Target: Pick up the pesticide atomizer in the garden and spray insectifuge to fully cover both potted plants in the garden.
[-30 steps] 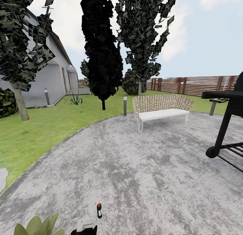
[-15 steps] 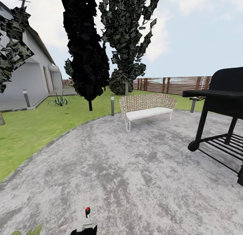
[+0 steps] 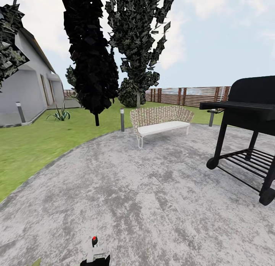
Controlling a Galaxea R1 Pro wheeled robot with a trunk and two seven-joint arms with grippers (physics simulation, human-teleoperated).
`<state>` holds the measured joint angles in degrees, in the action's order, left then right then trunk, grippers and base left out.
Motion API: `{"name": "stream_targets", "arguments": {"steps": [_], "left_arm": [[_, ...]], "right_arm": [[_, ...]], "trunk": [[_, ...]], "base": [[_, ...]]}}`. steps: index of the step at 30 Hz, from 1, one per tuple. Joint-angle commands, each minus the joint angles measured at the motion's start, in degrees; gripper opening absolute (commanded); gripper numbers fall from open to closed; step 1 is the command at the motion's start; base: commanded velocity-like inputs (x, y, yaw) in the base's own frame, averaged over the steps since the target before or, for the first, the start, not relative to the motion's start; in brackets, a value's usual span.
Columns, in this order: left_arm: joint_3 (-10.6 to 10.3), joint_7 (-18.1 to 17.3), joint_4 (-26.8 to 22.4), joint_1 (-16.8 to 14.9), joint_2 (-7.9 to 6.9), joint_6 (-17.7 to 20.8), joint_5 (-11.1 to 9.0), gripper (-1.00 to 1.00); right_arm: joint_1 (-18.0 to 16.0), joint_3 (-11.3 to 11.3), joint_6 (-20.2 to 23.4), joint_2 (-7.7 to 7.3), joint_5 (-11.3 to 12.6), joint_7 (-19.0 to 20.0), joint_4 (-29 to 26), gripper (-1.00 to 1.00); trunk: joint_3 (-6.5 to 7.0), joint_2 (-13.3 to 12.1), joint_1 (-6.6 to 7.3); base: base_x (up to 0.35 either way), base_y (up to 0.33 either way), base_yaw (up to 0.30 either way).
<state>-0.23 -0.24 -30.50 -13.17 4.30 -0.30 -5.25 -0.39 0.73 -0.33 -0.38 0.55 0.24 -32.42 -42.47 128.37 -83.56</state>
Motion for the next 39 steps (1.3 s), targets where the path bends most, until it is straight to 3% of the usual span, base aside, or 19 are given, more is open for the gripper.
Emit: {"name": "stream_targets", "arguments": {"steps": [1,13,19,22,23,24,26,29,30,31,35,38,39], "left_arm": [[-0.03,-0.02,0.0,-0.02,0.0,-0.04,-0.55,1.0],[-0.18,-0.02,-0.34,-0.01,0.0,-0.05,-0.34,1.0],[-0.09,0.0,-7.4,-1.02,-0.14,0.17,-0.07,1.0],[0.01,0.1,-9.59,-3.74,-0.28,0.2,-0.04,1.0],[0.03,0.12,-10.37,-5.48,-0.31,0.21,-0.07,1.0],[0.04,0.12,-11.16,-6.43,-0.31,0.21,-0.12,1.0],[0.03,0.1,-14.53,-7.51,-0.25,0.25,-0.24,1.0],[0.0,0.14,-21.95,-8.07,-0.13,1.78,-0.34,1.0],[0.02,0.21,-24.75,-8.15,-0.13,3.47,-0.27,1.0],[0.19,0.67,-29.81,-8.44,-0.41,8.39,-0.11,1.0],[0.66,3.51,-31.5,-10.31,-1.46,10.48,-0.04,1.0],[0.7,8.09,-29.04,-10.89,-1.57,6.71,-0.09,1.0],[0.68,10.55,-23.8,-11.09,-1.57,-0.83,-0.25,1.0]], "right_arm": [[-0.03,0.06,-0.03,0.01,0.06,0.03,-0.01,1.0],[-0.01,-0.12,-0.03,0.0,-0.25,0.2,0.29,1.0],[0.0,-0.13,0.84,-0.08,-0.3,0.02,-0.84,1.0],[-0.04,-0.13,4.98,-0.19,-0.14,0.18,-4.75,1.0],[-0.22,-0.12,10.29,-0.34,-0.09,0.31,-6.47,1.0],[-0.35,-0.09,14.23,-0.94,-0.07,0.36,-7.25,1.0],[-0.55,0.11,21.01,-3.55,-0.01,0.48,-8.3,1.0],[-2.21,0.27,25.84,-7.17,0.04,0.58,-10.88,1.0],[-2.83,0.32,26.5,-7.98,0.04,0.6,-11.7,1.0],[-3.6,0.4,27.32,-9.25,0.06,0.61,-13.27,1.0],[-7.51,0.55,27.68,-9.69,0.09,0.47,-14.13,1.0],[-13.65,0.58,27.79,-9.76,0.16,0.35,-14.02,1.0],[-16.72,0.59,27.82,-9.79,0.22,0.46,-14.01,1.0]], "trunk": [[-0.06,0.03,0.01],[-0.06,0.03,0.01],[-0.06,0.03,0.01],[-0.06,0.03,0.01],[-0.06,0.03,0.01],[-0.06,0.03,0.01],[-0.06,0.03,0.01],[-0.06,0.03,0.01],[-0.06,0.03,0.01],[-0.06,0.03,0.01],[-0.06,0.03,0.01],[-0.06,0.03,0.01],[-0.06,0.03,0.01]], "base": [[0.0,0.0,0.0],[0.0,0.0,-0.011],[0.0,0.0,0.0],[0.0,0.0,0.0],[0.0,0.0,0.0],[0.0,0.0,0.0],[0.0,0.0,0.0],[0.0,0.0,0.0],[0.0,0.0,0.0],[0.0,0.0,0.0],[0.0,0.0,0.0],[0.0,0.0,0.0],[0.0,0.0,0.0]]}}
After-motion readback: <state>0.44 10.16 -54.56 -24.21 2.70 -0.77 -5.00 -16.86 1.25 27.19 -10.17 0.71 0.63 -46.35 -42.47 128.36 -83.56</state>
